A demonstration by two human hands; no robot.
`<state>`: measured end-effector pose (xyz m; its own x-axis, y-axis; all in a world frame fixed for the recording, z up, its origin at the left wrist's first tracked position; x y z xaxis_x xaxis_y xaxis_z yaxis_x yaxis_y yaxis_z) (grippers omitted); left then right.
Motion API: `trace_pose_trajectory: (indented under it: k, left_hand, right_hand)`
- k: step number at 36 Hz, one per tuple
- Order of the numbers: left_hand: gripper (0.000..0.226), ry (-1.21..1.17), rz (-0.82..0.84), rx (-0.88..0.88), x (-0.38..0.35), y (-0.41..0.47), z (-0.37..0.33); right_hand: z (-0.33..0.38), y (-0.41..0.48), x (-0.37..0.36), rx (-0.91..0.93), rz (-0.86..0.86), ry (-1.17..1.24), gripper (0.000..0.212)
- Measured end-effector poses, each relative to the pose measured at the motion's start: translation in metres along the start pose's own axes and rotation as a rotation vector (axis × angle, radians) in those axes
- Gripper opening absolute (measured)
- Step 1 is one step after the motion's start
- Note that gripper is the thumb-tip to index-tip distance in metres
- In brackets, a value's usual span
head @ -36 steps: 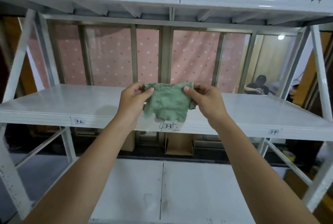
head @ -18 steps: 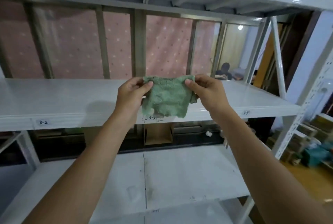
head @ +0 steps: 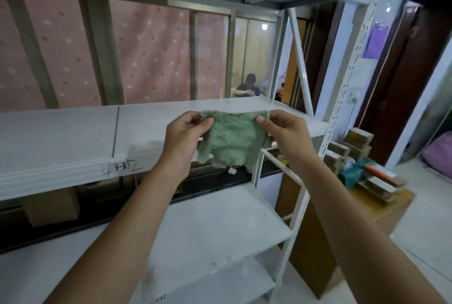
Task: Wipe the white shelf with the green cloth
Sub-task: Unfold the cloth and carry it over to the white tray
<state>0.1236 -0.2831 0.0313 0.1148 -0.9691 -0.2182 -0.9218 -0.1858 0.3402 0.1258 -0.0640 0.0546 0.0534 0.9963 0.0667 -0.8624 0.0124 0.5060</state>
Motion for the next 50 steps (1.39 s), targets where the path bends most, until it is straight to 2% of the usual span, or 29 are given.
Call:
trace_pose_trajectory:
  k: [12, 17, 26, 35, 40, 44, 50]
  left_hand:
    - [0.017, -0.057, 0.22, 0.075, -0.22, 0.021, 0.059]
    - [0.005, -0.074, 0.358, 0.133, -0.329, 0.01, 0.091]
    - [0.005, -0.122, 0.66, 0.256, -0.503, -0.042, 0.138]
    - [0.014, -0.171, 0.925, 0.41, -0.622, -0.088, 0.214]
    - [0.02, -0.189, 0.995, 0.533, -0.685, -0.089, 0.275]
    - [0.016, -0.201, 1.064, 0.61, -0.732, -0.079, 0.323]
    - [0.018, -0.156, 1.061, 0.732, -0.787, -0.056, 0.401]
  right_hand:
    - [-0.038, 0.006, 0.205, -0.064, -0.194, -0.065, 0.012]
    - [-0.052, -0.014, 0.303, -0.104, -0.355, -0.134, 0.012]
    - [-0.058, -0.08, 0.452, -0.18, -0.683, -0.194, 0.01]
    - [-0.091, -0.14, 0.546, -0.319, -0.929, -0.327, 0.015]
    - [-0.126, -0.144, 0.59, -0.409, -1.018, -0.391, 0.017]
    - [-0.16, -0.127, 0.625, -0.465, -1.087, -0.403, 0.012]
    - [-0.235, -0.1, 0.668, -0.551, -1.187, -0.377, 0.013]
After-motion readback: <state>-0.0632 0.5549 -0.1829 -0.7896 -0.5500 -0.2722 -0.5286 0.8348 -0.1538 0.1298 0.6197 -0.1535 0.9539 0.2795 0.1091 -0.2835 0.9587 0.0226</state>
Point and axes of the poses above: each hand's wrist, its own y-axis towards the middle knuckle, its own x-axis out of the back of the hand, z = x × y, the point moved 1 cm from there along y, towards the middle knuckle
